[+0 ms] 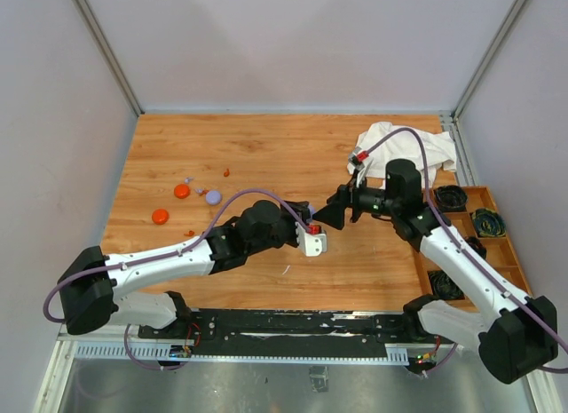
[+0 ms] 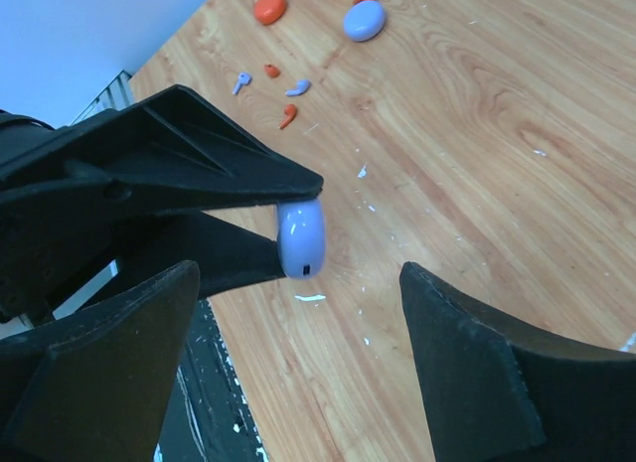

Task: Insert the wireless bluetooth earbuds into the charging case
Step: Pick up the charging case at the center of the board.

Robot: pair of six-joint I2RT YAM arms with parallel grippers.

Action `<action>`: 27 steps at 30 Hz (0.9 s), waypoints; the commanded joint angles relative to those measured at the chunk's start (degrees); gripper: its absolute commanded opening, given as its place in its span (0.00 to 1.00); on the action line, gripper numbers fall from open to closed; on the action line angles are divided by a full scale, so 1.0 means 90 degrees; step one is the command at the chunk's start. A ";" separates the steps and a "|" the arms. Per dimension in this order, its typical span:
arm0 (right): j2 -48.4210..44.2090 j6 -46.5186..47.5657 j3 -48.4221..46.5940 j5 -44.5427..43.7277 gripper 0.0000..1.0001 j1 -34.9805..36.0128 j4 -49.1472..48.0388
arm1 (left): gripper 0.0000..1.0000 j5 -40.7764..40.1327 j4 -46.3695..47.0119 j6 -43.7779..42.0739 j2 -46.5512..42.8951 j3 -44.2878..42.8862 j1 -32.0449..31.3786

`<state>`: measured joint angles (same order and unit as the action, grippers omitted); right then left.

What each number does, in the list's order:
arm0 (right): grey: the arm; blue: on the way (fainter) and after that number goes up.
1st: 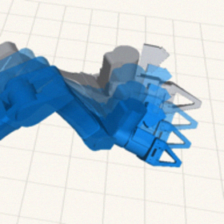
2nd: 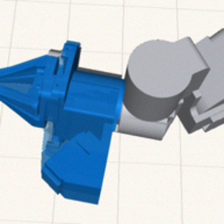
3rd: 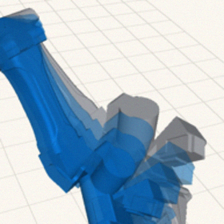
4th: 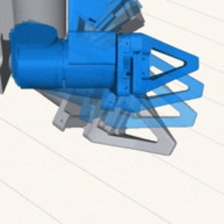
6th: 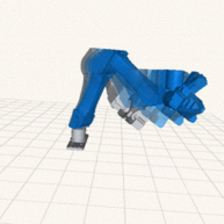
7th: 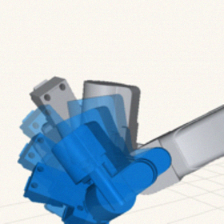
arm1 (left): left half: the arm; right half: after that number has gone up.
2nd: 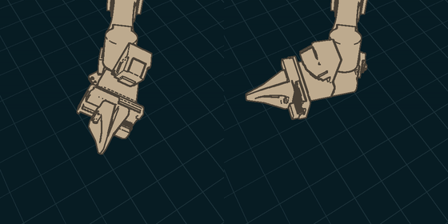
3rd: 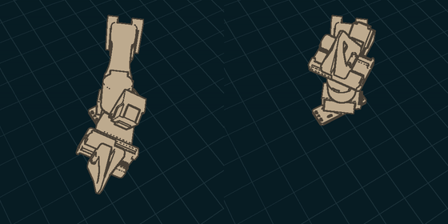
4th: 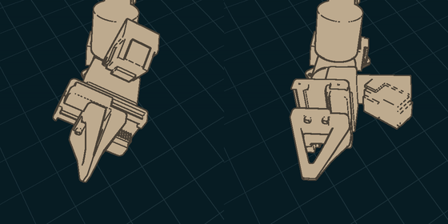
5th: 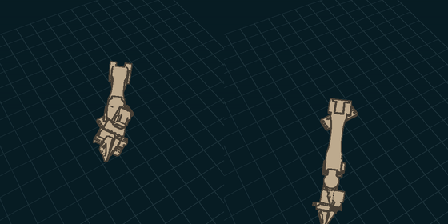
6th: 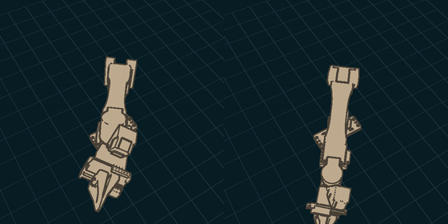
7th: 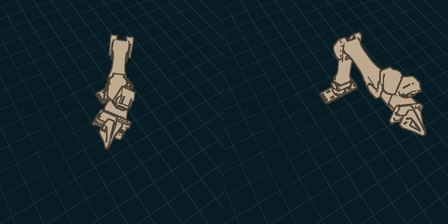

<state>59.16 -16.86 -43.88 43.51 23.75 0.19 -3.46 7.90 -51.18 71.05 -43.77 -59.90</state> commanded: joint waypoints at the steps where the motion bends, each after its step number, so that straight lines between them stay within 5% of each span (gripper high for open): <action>1: 0.0377 0.0479 -0.0495 0.0275 0.81 0.0340 0.0548 | 0.50 -0.0088 -0.0055 -0.0343 -0.0063 -0.0289 -0.0153; 27: 0.1033 0.1341 -0.1052 0.0195 0.40 0.0860 0.1308 | 0.50 0.0231 -0.0312 -0.0323 0.0056 -0.0426 -0.0285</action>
<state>68.27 -6.22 -51.29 44.73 30.61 11.88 -2.70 4.71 -53.98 71.20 -45.78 -61.71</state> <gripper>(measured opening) 0.426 0.559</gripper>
